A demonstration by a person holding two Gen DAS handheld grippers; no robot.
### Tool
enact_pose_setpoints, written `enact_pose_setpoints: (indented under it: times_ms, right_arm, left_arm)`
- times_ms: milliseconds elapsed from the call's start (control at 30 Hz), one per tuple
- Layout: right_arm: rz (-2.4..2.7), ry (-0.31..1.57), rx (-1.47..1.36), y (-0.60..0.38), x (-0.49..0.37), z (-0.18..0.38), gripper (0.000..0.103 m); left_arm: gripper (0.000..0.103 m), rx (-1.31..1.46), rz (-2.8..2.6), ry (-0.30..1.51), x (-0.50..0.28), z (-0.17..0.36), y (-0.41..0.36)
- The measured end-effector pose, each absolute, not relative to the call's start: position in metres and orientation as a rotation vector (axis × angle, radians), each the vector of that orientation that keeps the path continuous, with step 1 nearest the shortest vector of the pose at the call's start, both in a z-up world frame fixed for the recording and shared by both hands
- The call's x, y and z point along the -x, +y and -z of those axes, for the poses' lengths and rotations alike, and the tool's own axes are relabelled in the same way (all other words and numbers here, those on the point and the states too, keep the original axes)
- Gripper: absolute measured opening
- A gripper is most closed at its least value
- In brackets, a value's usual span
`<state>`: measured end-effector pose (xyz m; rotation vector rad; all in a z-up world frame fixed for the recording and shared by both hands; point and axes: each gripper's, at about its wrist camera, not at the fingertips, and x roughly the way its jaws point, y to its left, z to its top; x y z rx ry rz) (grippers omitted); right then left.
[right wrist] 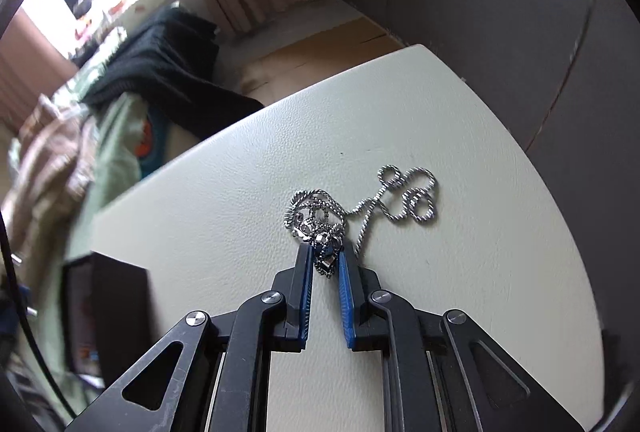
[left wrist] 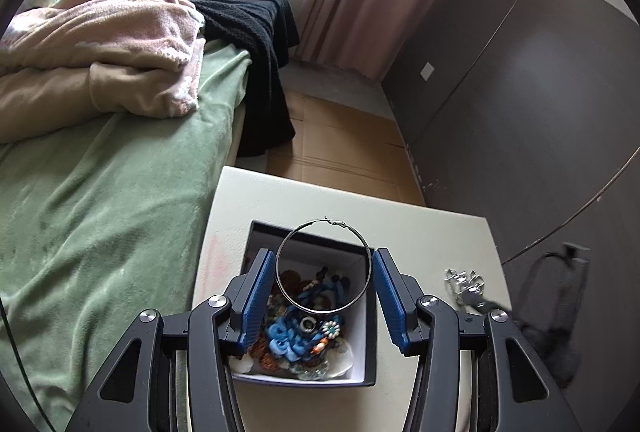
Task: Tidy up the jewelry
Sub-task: 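Lift the silver ball chain with the right gripper and lower it into the box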
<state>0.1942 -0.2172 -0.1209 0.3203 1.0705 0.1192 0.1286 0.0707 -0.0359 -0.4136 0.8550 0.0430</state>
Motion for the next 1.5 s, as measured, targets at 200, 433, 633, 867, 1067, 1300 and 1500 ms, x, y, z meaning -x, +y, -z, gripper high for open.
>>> enact_pose_setpoints:
  times_ms: [200,433,633,867,1067,1300,1500]
  right_arm:
    - [-0.215,0.999,-0.422,-0.223,-0.173,0.098,0.013]
    - [-0.313,0.929,-0.474,-0.215,-0.158,0.064,0.013]
    - [-0.383,0.856,-0.427,-0.199,-0.145,0.024,0.013]
    - [-0.461,0.770,-0.384,-0.178,-0.131,-0.024,0.013]
    - [-0.506,0.681,-0.332,-0.158,-0.120,-0.077,0.013]
    - [-0.557,0.595,-0.288,-0.136,-0.109,-0.130,0.013]
    - [-0.608,0.572,-0.244,-0.101,-0.103,-0.147,0.013]
  left_arm:
    - [0.059,0.453,0.000,0.865,-0.126,0.038,0.072]
    - [0.077,0.494,-0.031,0.860,-0.114,0.034,0.087]
    - [0.077,0.544,-0.068,0.843,-0.104,0.031,0.102]
    - [0.078,0.509,-0.040,0.838,-0.103,0.026,0.095]
    - [0.078,0.542,-0.028,0.823,-0.099,0.023,0.104]
    - [0.078,0.591,-0.033,0.795,-0.093,0.019,0.122]
    - [0.078,0.642,-0.040,0.775,-0.088,0.019,0.136]
